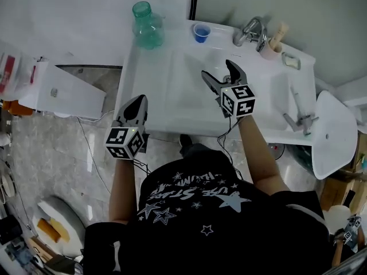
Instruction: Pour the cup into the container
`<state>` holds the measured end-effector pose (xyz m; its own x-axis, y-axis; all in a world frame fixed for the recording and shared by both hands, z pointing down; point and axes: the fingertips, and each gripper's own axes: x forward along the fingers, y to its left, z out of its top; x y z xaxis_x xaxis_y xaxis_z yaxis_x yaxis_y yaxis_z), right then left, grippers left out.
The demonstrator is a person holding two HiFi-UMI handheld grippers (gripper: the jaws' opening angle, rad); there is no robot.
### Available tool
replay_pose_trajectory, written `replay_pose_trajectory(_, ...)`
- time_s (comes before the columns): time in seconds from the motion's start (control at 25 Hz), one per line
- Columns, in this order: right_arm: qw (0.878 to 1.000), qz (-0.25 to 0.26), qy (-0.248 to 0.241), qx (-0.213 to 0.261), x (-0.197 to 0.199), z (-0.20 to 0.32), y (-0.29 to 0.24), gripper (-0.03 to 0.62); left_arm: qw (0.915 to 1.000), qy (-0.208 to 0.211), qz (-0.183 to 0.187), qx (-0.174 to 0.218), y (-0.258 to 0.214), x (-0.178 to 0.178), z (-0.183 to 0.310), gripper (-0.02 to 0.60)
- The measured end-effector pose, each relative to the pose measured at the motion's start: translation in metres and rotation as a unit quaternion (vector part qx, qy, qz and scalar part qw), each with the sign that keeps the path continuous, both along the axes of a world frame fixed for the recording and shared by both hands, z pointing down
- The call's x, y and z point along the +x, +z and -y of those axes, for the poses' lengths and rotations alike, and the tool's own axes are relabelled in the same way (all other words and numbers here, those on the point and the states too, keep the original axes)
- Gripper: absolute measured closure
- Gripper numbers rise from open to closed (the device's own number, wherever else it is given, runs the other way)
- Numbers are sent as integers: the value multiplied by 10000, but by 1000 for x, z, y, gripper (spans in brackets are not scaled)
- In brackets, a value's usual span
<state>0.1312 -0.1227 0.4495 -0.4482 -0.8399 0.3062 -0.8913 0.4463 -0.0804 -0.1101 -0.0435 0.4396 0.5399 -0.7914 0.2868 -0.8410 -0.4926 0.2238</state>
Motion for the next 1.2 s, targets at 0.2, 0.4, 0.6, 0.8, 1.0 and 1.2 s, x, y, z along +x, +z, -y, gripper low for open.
replay_pose_trajectory(0.2, 9998, -143, -138, -40, 0, 57, 13, 187, 9996, -263, 65, -35, 3, 2, 44, 571)
replay_pose_trajectory(0.4, 9991, -254, -52, 332, 1, 97, 22, 188, 9993, -344, 120, -118, 6, 5, 76, 571)
replay_pose_trajectory(0.6, 9998, -168, -64, -1, -2, 115, 47, 204, 9989, -384, 134, -216, 4, 6, 101, 571)
replay_pose_trajectory(0.8, 9998, -94, -15, -192, 2, 146, 57, 204, 9985, -434, 114, -298, 8, 9, 117, 571)
replay_pose_trajectory(1.0, 9986, -370, -168, -324, -2, 168, 75, 203, 9980, -447, 139, -414, 18, 14, 122, 571)
replay_pose_trajectory(1.2, 9983, -472, -89, -323, -9, 181, 82, 215, 9975, -481, 137, -499, 25, 18, 121, 571)
